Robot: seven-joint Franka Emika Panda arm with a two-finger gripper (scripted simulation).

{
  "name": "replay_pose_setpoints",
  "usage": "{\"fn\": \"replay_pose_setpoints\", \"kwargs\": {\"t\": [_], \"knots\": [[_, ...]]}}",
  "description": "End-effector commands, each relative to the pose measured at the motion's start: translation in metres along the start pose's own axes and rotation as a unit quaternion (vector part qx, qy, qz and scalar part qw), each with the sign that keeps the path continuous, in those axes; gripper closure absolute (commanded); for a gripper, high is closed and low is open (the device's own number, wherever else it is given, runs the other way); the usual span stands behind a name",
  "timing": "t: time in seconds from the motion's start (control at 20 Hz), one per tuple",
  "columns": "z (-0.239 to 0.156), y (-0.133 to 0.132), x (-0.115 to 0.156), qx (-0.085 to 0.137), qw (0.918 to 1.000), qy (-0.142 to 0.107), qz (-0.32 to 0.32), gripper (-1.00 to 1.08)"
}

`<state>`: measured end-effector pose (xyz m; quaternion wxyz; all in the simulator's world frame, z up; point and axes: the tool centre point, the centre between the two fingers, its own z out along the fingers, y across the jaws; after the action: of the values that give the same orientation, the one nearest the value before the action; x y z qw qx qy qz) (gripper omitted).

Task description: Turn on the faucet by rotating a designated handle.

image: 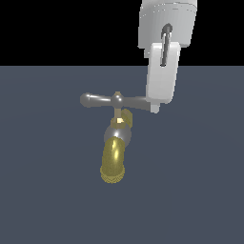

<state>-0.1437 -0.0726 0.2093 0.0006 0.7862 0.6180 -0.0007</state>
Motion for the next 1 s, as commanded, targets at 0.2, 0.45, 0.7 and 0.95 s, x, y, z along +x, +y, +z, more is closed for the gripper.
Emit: {"fn": "replay_pose_setpoints", "kwargs": {"t": [0.2,0.45,0.7,0.95], "knots": [[0.009,0.005,0.003,0.0,0.9997,0.0,-0.024,1.08],[0.01,0.006,0.004,0.0,0.9996,0.001,-0.027,1.08],[0.01,0.011,0.003,0.0,0.9996,0.001,-0.027,1.08],[0.01,0.025,0.002,0.0,0.9996,0.001,-0.027,1.08]]}}
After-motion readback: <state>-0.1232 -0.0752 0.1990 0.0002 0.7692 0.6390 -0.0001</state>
